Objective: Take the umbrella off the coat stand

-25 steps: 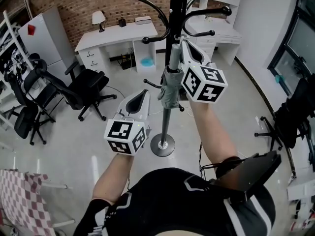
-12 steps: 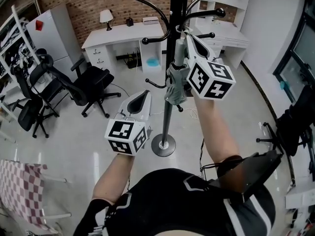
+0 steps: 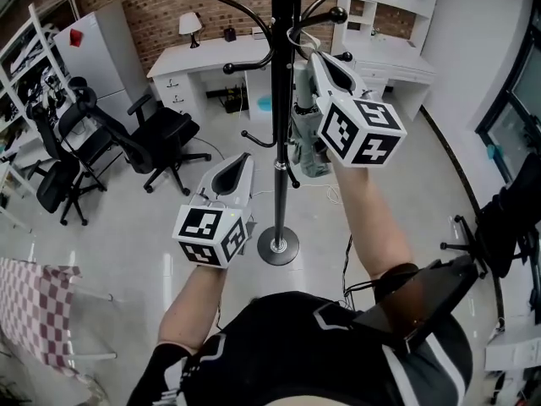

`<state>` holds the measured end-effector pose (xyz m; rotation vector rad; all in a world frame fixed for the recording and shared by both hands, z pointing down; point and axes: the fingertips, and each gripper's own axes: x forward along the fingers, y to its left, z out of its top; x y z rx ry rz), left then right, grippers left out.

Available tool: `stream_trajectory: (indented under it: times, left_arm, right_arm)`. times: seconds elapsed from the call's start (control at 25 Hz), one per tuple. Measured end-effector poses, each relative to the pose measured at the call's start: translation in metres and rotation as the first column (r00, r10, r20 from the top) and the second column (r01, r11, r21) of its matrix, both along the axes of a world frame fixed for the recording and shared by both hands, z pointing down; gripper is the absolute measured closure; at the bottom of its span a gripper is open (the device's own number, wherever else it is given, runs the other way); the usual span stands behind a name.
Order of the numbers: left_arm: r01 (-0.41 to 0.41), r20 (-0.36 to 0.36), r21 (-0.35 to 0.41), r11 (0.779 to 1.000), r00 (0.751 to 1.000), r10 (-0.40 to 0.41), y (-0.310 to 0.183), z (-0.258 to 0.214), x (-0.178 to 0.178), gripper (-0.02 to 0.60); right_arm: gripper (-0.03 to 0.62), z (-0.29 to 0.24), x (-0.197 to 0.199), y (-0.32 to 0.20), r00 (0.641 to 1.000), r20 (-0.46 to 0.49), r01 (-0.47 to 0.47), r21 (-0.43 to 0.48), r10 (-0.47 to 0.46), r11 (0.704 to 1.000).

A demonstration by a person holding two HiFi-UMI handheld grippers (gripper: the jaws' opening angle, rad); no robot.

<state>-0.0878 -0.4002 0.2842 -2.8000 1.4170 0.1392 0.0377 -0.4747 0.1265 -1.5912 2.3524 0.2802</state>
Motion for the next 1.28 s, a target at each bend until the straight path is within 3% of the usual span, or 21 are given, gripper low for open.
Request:
stream_trajectory:
  times: [0.44, 0.68, 0.96, 1.28]
  left_arm:
    - [0.125, 0.029, 0.003, 0.992, 0.992, -0.125, 0.047, -0.006, 0.028, 0.575]
    - [0.211, 0.015, 0.012, 0.977, 0.977, -0.212, 0.078, -0.008, 0.024, 0.575]
    - [0.23, 0.05, 0.012, 0.973, 0.972, -0.23, 0.095, -0.008, 0.038, 0.575]
    - [0.211, 0.035, 0.033, 0.977, 0.977, -0.212, 0.116, -0.011, 0.029, 0.575]
  right_arm:
    - [0.585, -0.018, 0.007, 0.033, 0.984, -0.048, 0.175, 0.039, -0.173, 0.984]
    - [0.585, -0.018, 0.006, 0.052, 0.969, -0.039, 0.246, 0.036, -0.244, 0.969]
    - [0.585, -0.029, 0.016, 0.065, 0.958, -0.012, 0.286, 0.067, -0.286, 0.956]
    - [0.585, -0.044, 0.023, 0.088, 0.967, -0.012, 0.253, 0.113, -0.253, 0.961]
